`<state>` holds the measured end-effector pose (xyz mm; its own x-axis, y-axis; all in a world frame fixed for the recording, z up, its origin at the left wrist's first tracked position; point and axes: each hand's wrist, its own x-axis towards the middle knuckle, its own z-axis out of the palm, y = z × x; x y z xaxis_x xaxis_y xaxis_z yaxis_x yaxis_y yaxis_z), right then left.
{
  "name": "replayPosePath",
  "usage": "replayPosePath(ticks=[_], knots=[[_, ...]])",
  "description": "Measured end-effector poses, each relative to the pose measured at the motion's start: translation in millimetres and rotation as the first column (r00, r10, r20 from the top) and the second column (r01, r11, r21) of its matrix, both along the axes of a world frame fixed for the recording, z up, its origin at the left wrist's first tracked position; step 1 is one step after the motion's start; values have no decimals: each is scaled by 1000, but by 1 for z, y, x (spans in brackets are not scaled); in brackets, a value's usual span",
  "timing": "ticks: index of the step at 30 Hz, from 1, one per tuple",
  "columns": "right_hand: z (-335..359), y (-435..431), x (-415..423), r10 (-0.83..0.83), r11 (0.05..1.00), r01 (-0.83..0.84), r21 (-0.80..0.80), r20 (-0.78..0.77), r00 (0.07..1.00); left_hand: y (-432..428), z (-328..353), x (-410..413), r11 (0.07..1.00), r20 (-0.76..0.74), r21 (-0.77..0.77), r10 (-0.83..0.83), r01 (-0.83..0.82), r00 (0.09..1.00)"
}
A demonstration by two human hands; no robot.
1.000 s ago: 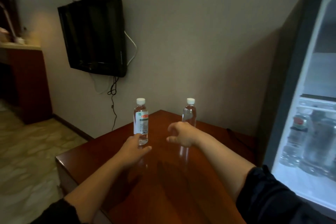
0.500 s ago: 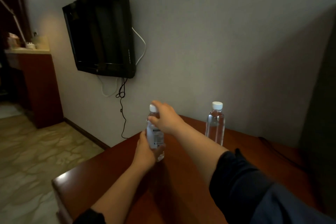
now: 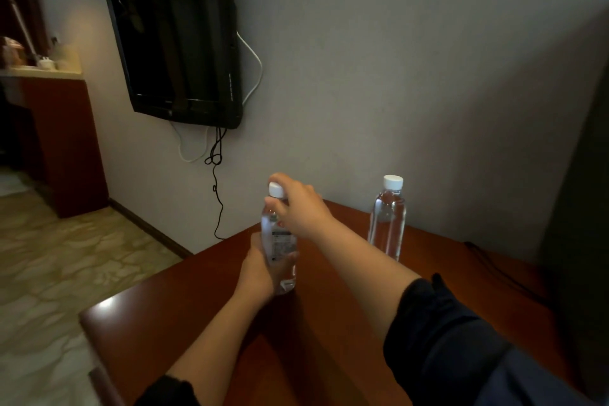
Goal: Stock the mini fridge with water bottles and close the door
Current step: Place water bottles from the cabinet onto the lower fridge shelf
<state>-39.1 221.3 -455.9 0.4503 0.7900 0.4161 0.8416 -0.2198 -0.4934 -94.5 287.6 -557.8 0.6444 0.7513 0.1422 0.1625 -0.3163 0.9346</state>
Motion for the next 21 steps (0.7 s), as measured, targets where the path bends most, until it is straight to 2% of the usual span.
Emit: replayPosePath(ticks=[2,5,7,11,21], knots=[[1,-12,-6,-4,1000,4,-16,10,1000,-14,1,-9,1000,2,13,-4,4,1000],[2,-37,-18,-3,1000,4,-28,38,999,-38,4,-27,996,17,-84,-3,4,1000],[3,-55,-29,2,999,0,-32,48,999,-55,4,-40,995,28,-95,-30,32,999],[3,-98,-53,12,1000,-10,-24,66,998,-94,1,-73,995,42,-17,-93,94,995],[-2,-215,-110,-17,999,14,49,74,997,-186,-9,-132,960,62,45,-280,278,958]])
